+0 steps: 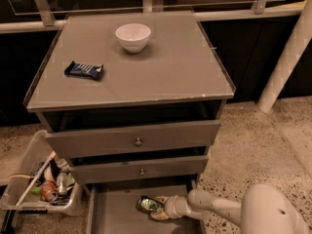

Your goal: Pick green can from bottom drawer and place on counter

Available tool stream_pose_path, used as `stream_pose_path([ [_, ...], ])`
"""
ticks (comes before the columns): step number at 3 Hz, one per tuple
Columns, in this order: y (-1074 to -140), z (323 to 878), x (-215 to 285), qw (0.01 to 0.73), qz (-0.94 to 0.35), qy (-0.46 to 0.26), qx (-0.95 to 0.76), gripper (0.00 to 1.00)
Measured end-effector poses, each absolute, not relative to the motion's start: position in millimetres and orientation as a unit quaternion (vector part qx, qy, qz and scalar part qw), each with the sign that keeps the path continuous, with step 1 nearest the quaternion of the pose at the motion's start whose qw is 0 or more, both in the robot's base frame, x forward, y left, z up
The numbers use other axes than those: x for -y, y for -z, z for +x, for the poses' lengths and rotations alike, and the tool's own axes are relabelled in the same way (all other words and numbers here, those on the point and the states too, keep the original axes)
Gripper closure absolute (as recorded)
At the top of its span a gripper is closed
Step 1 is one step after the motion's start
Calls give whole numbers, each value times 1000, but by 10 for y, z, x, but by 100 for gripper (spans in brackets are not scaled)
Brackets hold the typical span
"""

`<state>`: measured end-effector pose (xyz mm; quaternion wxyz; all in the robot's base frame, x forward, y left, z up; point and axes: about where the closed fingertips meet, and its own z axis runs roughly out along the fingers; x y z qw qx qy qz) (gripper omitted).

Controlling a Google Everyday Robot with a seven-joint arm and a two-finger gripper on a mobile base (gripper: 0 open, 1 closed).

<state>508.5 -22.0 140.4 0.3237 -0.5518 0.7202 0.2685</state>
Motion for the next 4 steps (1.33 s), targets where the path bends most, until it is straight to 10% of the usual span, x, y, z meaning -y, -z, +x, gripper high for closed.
stream_pose_path([
  [4,-2891,4772,806,384,-576,-237,-682,100],
])
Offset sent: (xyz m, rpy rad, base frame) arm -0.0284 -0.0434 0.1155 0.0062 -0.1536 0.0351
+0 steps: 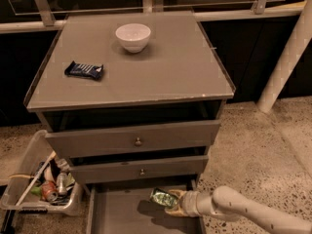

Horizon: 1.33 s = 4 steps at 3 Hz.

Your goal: Pick green can from bottom drawer and place on counter

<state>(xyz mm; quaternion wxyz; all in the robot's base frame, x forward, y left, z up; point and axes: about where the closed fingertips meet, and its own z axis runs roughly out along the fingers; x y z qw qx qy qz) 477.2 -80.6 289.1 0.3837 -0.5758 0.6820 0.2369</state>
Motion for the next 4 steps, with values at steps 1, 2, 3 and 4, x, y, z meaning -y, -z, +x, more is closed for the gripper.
stream_pose_path([
  [1,-3356,4759,945,390,-589,-226,-671,100],
  [2,-3806,4797,1020,391,-607,-216,-658,100],
  [3,-4561,4953,1090,392,-633,-188,-640,100],
  [4,-4561,4953,1090,392,-633,-188,-640,100],
])
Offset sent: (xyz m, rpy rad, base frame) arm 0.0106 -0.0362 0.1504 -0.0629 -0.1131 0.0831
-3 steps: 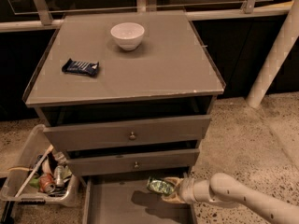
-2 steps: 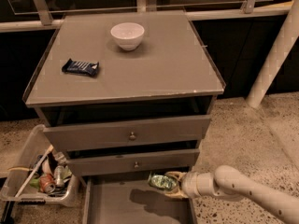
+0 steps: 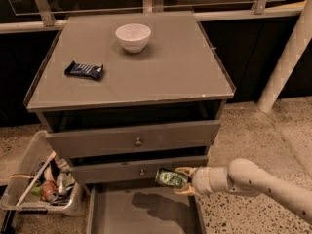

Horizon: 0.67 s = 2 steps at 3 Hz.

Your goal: Pick green can from bottom drawer and place on counter

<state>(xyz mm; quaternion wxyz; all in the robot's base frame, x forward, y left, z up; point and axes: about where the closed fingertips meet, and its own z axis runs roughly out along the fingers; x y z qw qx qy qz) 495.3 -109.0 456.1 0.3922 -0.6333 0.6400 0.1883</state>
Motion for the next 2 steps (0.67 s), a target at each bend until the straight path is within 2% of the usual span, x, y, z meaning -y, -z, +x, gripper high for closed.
stream_pose_path([
  [2,-5150,4799,1085,402,-665,-150,-611,100],
])
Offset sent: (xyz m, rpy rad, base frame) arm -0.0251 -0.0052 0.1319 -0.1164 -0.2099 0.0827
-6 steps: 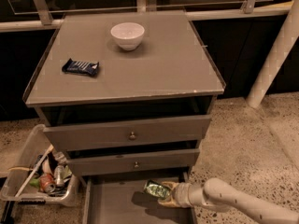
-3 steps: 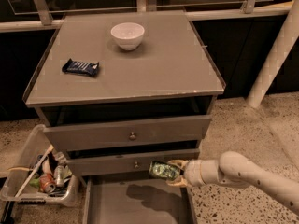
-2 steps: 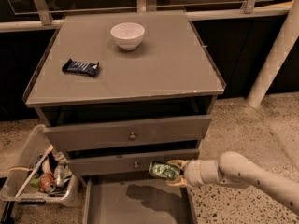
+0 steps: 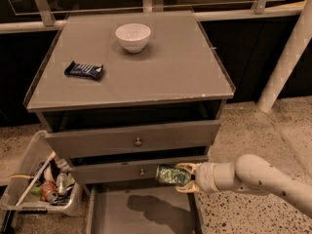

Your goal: Pick green can from bottom drawer and place on counter

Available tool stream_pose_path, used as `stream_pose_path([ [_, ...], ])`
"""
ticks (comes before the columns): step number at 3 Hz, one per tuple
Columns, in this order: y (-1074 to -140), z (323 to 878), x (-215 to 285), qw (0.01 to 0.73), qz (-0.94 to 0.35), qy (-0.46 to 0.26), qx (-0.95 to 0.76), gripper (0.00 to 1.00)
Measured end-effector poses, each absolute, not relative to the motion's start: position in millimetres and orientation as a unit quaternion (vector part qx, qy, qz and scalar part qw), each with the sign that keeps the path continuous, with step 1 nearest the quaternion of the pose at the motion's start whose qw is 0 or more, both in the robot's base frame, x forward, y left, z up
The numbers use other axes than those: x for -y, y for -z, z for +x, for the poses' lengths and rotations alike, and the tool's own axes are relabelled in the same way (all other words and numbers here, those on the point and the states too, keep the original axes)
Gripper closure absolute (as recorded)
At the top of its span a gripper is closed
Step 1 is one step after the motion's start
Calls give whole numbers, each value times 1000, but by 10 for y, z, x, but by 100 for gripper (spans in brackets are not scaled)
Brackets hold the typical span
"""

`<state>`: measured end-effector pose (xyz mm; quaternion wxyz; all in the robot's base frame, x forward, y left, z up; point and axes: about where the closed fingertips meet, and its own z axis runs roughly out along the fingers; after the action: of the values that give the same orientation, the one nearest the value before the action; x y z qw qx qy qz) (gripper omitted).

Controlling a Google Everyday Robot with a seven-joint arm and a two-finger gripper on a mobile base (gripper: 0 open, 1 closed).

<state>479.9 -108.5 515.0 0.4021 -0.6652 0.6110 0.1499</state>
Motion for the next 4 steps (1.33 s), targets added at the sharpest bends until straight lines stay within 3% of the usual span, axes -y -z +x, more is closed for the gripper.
stream_pose_path([
  [2,-6239,4700,1047,395,-722,-121,-554,100],
  [4,-7076,4661,983,349,-752,-138,-542,100],
])
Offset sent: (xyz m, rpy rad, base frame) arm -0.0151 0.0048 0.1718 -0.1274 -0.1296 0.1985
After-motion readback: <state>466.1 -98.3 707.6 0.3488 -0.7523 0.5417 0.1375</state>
